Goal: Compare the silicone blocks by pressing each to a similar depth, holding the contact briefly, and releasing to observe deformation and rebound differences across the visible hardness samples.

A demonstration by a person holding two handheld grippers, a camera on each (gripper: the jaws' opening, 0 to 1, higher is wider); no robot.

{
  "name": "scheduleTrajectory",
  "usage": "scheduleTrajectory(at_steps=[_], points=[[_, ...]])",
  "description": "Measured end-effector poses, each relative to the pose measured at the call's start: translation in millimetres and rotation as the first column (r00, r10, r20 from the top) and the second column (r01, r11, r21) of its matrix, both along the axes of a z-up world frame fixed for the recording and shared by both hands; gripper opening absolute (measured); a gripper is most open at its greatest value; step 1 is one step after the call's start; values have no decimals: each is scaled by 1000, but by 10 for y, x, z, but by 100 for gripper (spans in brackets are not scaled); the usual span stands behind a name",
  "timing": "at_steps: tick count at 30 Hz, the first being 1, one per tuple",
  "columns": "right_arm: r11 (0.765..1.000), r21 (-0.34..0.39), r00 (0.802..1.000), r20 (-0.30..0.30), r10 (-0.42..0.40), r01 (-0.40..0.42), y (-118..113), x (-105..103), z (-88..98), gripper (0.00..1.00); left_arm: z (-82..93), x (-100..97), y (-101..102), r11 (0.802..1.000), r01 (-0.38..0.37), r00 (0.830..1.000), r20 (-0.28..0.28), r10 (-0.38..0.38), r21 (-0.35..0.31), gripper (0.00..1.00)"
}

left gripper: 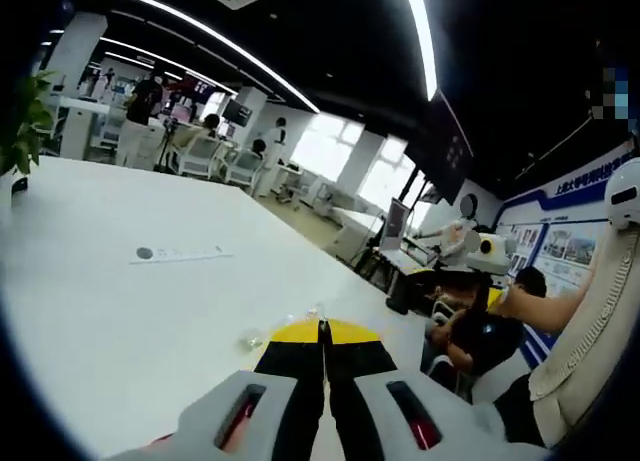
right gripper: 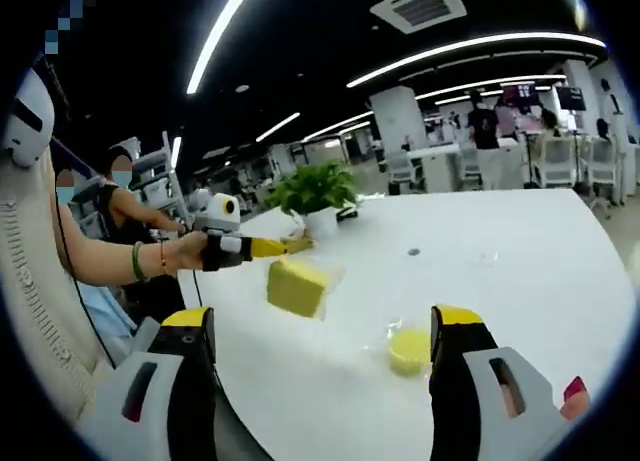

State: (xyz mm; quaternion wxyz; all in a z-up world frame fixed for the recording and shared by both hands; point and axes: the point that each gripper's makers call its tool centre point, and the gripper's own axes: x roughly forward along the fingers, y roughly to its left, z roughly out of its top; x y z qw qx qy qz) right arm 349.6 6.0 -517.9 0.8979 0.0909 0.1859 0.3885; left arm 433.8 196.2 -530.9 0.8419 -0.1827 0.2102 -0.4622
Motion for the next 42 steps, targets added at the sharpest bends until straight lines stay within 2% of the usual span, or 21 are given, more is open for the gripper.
scheduleTrajectory(at_steps=[4, 6, 9, 15, 19, 20, 26, 32, 36, 42], points=[[995, 32, 995, -40, -95, 96, -162, -142, -86, 83, -178, 8, 13, 1000, 10, 999, -33, -10, 3, 0], [989, 52, 989, -67, -133, 137, -227, -213, -138, 83, -259, 25, 38, 1000, 0, 998, -69, -2, -27, 0], [982, 6, 978, -91, -185, 187, -343, -310, -239, 83, -369, 38, 69, 999, 4, 996, -88, -8, -41, 0], [958, 13, 952, -114, -283, 286, -543, -420, -226, 82, -615, 62, 197, 1000, 0, 990, -141, -4, -26, 0], [941, 7, 935, -121, -334, 338, -673, -472, -227, 81, -687, 118, 325, 1000, -16, 989, -149, 12, -27, 0], [938, 6, 931, -125, -344, 347, -691, -489, -226, 81, -667, 140, 344, 999, -23, 988, -156, 15, -48, 0], [931, -13, 922, -138, -363, 365, -674, -535, -252, 80, -718, 332, 534, 997, -65, 988, -142, 59, -42, 0], [930, -21, 917, -159, -365, 366, -629, -564, -317, 79, -861, 572, 722, 992, -125, 983, -140, 118, -36, 0], [931, -33, 915, -176, -364, 364, -620, -589, -368, 79, -1011, 735, 843, 987, -156, 977, -153, 150, -29, 0], [927, -41, 907, -195, -373, 372, -611, -609, -425, 79, -1350, 905, 933, 987, -157, 971, -180, 160, 28, 0]])
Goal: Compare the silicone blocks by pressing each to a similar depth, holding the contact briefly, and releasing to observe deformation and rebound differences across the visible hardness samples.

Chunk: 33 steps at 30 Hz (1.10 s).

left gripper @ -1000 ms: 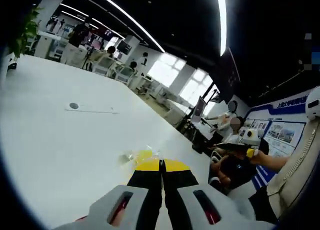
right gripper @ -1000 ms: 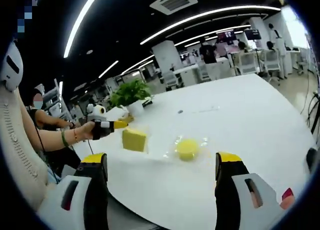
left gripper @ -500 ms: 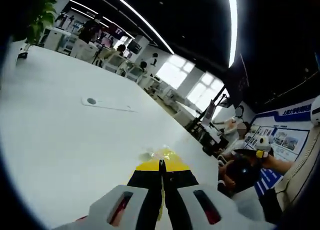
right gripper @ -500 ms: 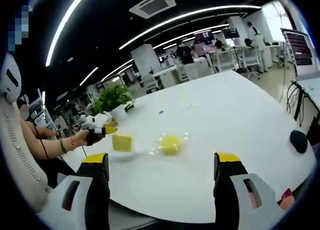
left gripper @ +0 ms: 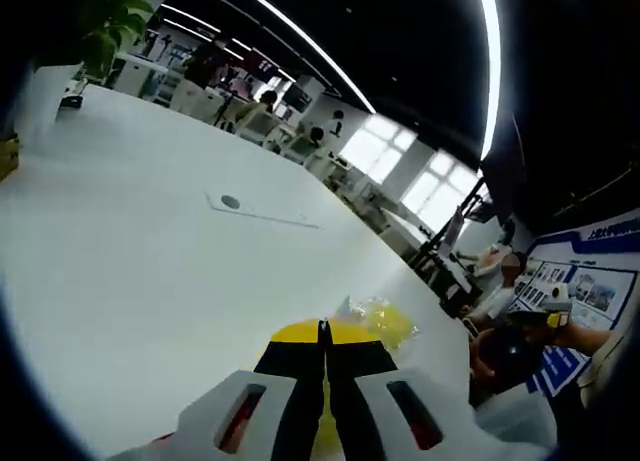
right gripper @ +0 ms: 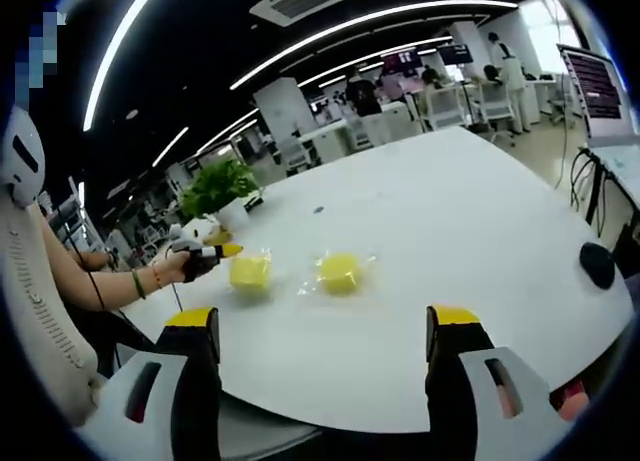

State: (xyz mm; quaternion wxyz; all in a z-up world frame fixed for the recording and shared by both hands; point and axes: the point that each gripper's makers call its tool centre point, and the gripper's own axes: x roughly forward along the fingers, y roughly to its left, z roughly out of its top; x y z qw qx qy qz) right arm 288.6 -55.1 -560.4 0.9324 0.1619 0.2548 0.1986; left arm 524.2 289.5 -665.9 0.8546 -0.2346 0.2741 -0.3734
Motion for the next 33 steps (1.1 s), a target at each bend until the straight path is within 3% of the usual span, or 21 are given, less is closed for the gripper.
scheduleTrajectory(at_steps=[5, 7, 14, 33], points=[[1000, -11, 1000, -18, -2, 2, 0, 12, -51, 78, -205, 95, 44, 999, -4, 1000, -24, 5, 33, 0], [1000, -21, 1000, -31, 4, -5, 16, 13, -98, 78, -296, 120, 64, 996, 3, 1000, 0, -3, 89, 0], [1000, -15, 998, -59, 11, -12, 82, -12, -188, 78, -515, 163, 84, 988, 18, 1000, -9, -17, 151, 0], [999, -26, 997, -68, 46, -48, 159, 11, -195, 74, -543, 153, 80, 993, -12, 1000, -24, 15, 120, 0]])
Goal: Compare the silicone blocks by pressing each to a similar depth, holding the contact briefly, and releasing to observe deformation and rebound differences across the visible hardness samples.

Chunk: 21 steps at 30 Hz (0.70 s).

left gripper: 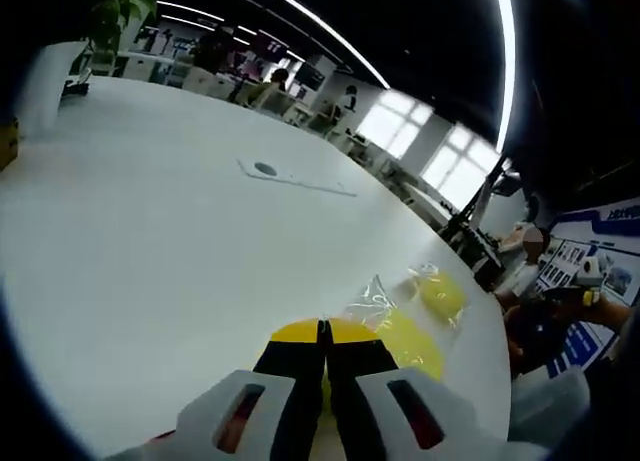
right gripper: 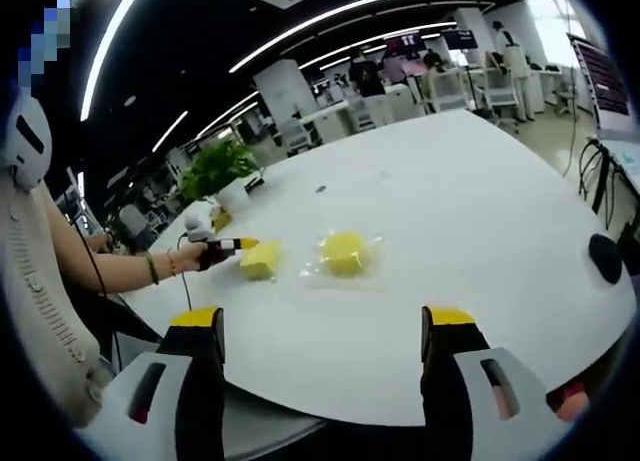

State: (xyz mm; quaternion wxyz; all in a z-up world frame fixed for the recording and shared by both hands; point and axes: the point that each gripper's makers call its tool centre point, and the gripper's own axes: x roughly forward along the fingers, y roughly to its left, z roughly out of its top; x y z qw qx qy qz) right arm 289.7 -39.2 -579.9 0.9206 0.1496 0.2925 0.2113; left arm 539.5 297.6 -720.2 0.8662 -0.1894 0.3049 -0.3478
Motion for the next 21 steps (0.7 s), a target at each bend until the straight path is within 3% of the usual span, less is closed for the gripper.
scheduleTrajectory(at_steps=[5, 11, 21], points=[[1000, 3, 1000, -2, 8, -8, 12, 3, -7, 74, 33, 36, 85, 999, -41, 999, 21, 41, 22, 5], [1000, -2, 1000, 10, 29, -29, 57, 11, 3, 73, 132, 101, 235, 992, -113, 992, 56, 111, 46, 21], [997, 6, 996, 49, 75, -75, 103, 65, 95, 73, 453, -137, 256, 990, -117, 986, 129, 106, 78, 34]])
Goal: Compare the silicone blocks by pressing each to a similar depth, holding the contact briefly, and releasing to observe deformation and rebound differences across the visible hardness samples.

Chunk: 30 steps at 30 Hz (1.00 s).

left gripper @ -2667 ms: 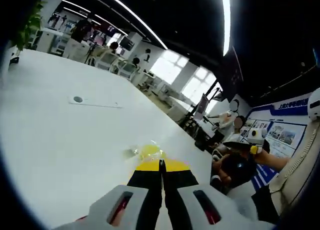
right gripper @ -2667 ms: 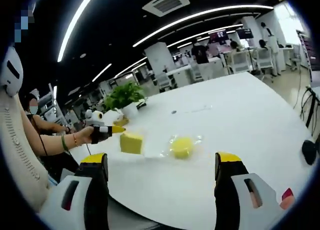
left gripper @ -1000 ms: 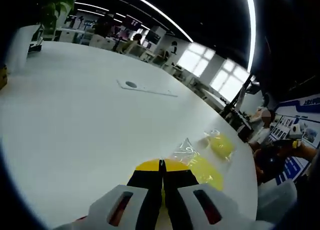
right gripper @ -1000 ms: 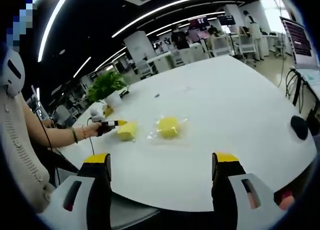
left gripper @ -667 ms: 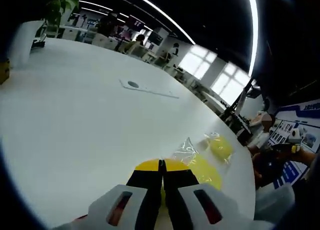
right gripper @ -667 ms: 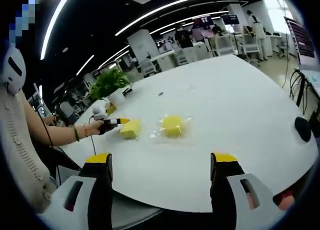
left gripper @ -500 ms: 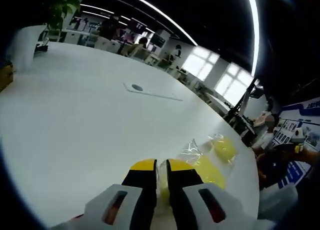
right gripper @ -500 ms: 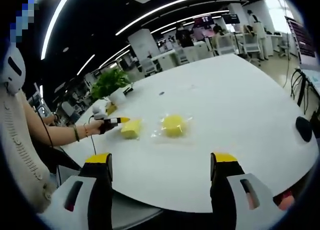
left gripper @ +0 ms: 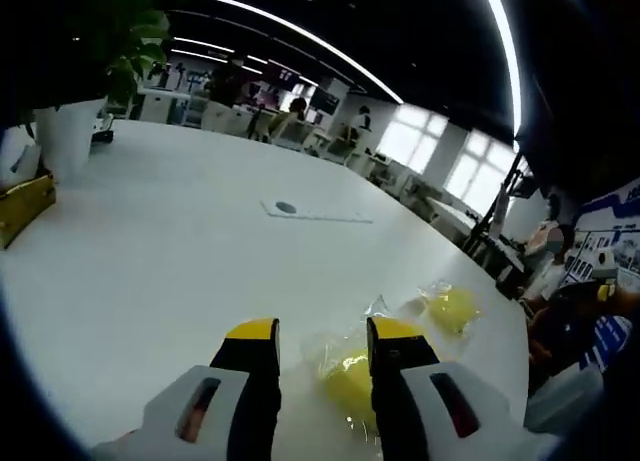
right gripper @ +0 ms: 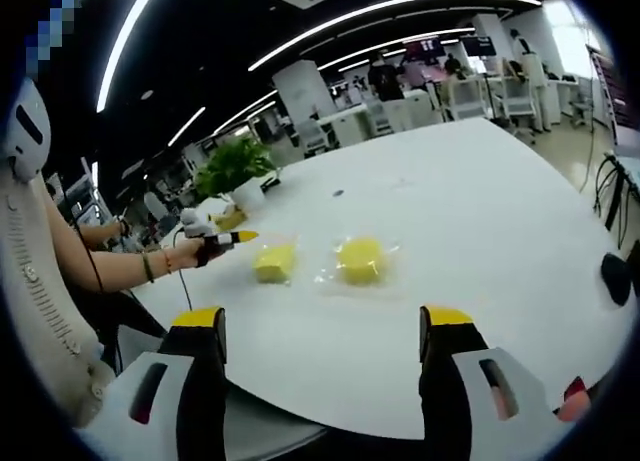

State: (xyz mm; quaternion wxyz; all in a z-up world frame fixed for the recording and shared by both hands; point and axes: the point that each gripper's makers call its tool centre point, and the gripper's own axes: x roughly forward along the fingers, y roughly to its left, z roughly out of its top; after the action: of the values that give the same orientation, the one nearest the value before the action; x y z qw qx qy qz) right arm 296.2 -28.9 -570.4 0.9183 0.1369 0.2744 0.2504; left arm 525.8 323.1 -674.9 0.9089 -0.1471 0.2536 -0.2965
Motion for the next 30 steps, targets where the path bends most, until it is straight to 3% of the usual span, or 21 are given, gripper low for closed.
scheduleTrajectory(at_steps=[10, 15, 21, 30], points=[[998, 32, 997, 56, 57, -59, 78, 32, 133, 74, 371, -384, 3, 1000, -11, 998, 55, 10, 17, 37], [994, 48, 992, 85, 90, -95, 114, 41, 183, 74, 529, -603, -52, 998, 7, 997, 83, -12, 60, 38], [989, 61, 985, 113, 128, -135, 153, 65, 213, 74, 844, -960, -251, 996, 17, 992, 121, -28, 89, 49], [976, 66, 969, 153, 195, -207, 150, 33, 264, 75, 1334, -1383, -526, 999, 29, 981, 190, -36, 38, 53]])
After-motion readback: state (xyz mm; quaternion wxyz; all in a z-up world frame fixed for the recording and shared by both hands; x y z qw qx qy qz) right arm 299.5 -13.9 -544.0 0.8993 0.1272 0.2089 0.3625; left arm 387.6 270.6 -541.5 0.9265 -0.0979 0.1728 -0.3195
